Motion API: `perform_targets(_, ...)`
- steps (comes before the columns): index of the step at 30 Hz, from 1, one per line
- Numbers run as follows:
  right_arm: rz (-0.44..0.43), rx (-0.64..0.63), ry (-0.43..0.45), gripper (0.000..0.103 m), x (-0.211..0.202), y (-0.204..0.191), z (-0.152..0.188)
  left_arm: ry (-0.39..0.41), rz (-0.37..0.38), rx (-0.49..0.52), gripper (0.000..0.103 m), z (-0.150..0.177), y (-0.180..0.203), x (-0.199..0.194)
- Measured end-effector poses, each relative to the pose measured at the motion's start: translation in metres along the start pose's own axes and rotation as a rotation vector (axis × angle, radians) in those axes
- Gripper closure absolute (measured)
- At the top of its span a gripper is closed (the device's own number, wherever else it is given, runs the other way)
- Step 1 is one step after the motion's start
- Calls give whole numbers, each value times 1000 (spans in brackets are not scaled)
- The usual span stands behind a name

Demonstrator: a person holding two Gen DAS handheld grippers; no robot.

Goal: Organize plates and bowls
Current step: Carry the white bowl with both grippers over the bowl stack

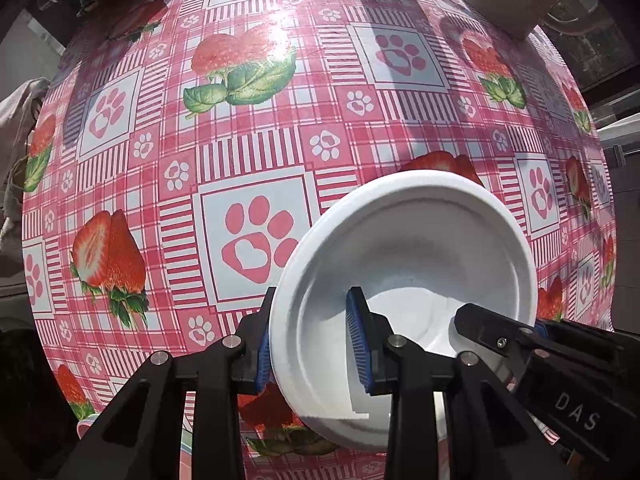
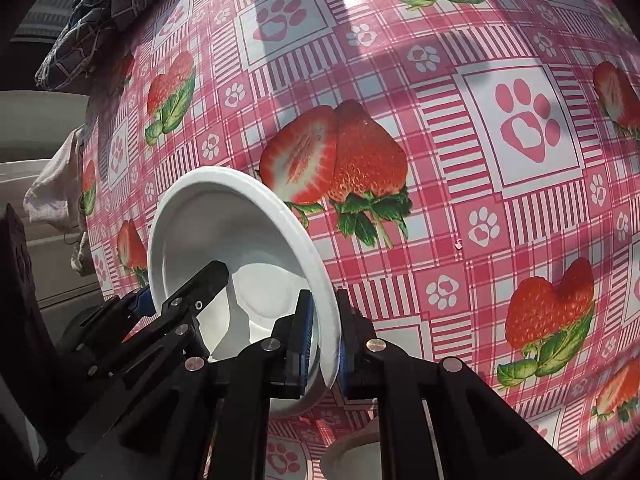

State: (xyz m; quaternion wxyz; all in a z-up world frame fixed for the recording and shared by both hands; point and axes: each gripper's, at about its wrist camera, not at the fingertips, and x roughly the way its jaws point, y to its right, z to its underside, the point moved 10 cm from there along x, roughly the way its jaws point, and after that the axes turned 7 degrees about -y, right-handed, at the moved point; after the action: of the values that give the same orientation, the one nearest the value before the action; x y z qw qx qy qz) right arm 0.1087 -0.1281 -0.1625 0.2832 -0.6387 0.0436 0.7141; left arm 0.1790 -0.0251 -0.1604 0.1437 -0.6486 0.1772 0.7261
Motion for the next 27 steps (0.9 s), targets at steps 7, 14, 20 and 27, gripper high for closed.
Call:
perform_targets(7, -38, 22, 34, 90, -23, 16, 6, 35, -11, 26, 67, 7, 33, -27)
perform_targets(14, -69, 42, 71, 90, -40, 17, 21, 67, -20, 96, 67, 17, 62, -61)
perform_targets(20, -76, 76, 97, 90, -51, 27, 39, 78, -19, 146, 67, 30, 69, -68)
perform_targets(27, -66, 104, 142, 90, -67, 39, 57, 86, -13, 193, 67, 41, 65, -61)
